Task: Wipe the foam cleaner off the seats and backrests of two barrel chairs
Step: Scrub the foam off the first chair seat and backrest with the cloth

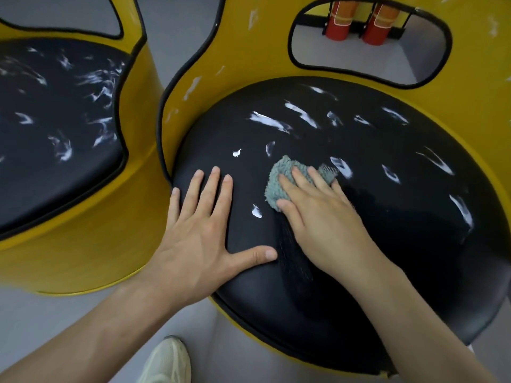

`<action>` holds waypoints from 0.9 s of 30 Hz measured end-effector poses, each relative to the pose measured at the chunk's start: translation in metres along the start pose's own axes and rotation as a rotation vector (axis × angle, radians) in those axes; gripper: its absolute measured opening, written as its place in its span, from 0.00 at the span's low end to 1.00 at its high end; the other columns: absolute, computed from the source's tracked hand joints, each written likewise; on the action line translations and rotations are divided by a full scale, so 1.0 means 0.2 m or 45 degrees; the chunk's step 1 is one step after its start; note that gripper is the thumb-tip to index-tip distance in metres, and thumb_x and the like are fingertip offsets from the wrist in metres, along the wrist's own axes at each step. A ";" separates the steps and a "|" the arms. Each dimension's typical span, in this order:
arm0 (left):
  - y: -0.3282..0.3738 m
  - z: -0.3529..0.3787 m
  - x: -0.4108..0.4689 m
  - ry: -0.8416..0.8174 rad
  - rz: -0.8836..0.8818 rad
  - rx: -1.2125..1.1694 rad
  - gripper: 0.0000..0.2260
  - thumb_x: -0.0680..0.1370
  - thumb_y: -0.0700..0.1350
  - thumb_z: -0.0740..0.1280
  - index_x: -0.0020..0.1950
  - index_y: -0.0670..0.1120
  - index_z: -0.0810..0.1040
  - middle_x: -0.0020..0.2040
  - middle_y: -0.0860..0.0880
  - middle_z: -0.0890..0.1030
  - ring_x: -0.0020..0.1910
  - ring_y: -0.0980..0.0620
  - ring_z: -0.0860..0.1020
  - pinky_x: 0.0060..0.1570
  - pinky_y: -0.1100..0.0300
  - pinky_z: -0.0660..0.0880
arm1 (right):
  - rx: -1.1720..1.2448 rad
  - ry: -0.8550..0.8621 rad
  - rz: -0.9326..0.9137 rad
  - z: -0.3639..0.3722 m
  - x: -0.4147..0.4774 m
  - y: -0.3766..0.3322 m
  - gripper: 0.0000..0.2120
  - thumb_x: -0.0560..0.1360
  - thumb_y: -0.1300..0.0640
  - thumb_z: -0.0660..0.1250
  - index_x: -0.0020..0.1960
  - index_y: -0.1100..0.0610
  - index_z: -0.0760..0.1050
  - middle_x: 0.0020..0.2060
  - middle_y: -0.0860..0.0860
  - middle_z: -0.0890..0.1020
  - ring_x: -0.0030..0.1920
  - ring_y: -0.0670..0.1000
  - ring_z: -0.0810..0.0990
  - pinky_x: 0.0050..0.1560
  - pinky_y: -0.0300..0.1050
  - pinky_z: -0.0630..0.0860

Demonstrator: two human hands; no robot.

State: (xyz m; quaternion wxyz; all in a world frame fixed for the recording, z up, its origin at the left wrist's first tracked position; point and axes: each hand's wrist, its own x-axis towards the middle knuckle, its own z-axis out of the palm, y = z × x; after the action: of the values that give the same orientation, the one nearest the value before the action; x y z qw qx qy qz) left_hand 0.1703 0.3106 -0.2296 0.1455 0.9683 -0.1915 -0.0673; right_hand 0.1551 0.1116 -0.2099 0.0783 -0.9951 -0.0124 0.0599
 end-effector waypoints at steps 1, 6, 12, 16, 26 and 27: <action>0.00 0.00 0.00 0.000 0.004 0.001 0.59 0.61 0.87 0.40 0.82 0.54 0.33 0.80 0.56 0.30 0.77 0.56 0.26 0.78 0.48 0.31 | -0.003 0.026 -0.008 0.01 -0.01 0.00 0.26 0.84 0.45 0.43 0.81 0.48 0.56 0.80 0.47 0.58 0.81 0.50 0.49 0.80 0.54 0.49; -0.01 -0.01 0.00 -0.040 0.009 0.040 0.58 0.60 0.87 0.38 0.81 0.54 0.29 0.79 0.56 0.26 0.76 0.56 0.23 0.78 0.47 0.32 | -0.059 0.244 -0.074 0.11 -0.35 0.02 0.27 0.85 0.45 0.45 0.69 0.55 0.77 0.68 0.50 0.79 0.71 0.54 0.74 0.69 0.52 0.65; -0.01 0.00 0.00 -0.026 -0.009 0.093 0.59 0.59 0.87 0.34 0.79 0.53 0.27 0.78 0.54 0.23 0.75 0.54 0.22 0.79 0.46 0.33 | -0.142 0.179 -0.086 0.11 -0.14 0.05 0.27 0.83 0.46 0.46 0.73 0.53 0.73 0.71 0.50 0.76 0.74 0.54 0.70 0.72 0.55 0.68; -0.01 0.01 0.01 0.009 0.001 0.041 0.59 0.60 0.87 0.36 0.81 0.53 0.31 0.79 0.54 0.27 0.76 0.55 0.24 0.78 0.46 0.32 | -0.099 0.042 -0.010 0.01 0.11 0.04 0.26 0.84 0.46 0.44 0.81 0.50 0.58 0.80 0.48 0.60 0.81 0.52 0.53 0.79 0.53 0.51; -0.02 0.03 0.01 0.052 0.037 0.023 0.58 0.63 0.87 0.41 0.84 0.51 0.42 0.83 0.53 0.37 0.80 0.54 0.32 0.79 0.44 0.38 | -0.033 0.183 -0.016 0.10 -0.35 0.00 0.25 0.79 0.48 0.53 0.67 0.56 0.79 0.65 0.51 0.81 0.70 0.55 0.75 0.69 0.53 0.70; -0.02 0.03 0.01 0.058 0.035 0.021 0.58 0.63 0.87 0.41 0.83 0.51 0.41 0.83 0.53 0.37 0.80 0.54 0.32 0.79 0.45 0.38 | -0.061 0.190 -0.031 0.10 -0.31 0.00 0.25 0.79 0.48 0.52 0.68 0.55 0.78 0.66 0.51 0.80 0.70 0.54 0.75 0.69 0.53 0.72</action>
State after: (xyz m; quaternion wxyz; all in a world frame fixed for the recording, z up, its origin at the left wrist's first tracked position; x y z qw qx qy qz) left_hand 0.1722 0.3125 -0.2372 0.1426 0.9681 -0.2020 -0.0416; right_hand 0.0916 0.1127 -0.2226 0.0559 -0.9981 -0.0202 -0.0156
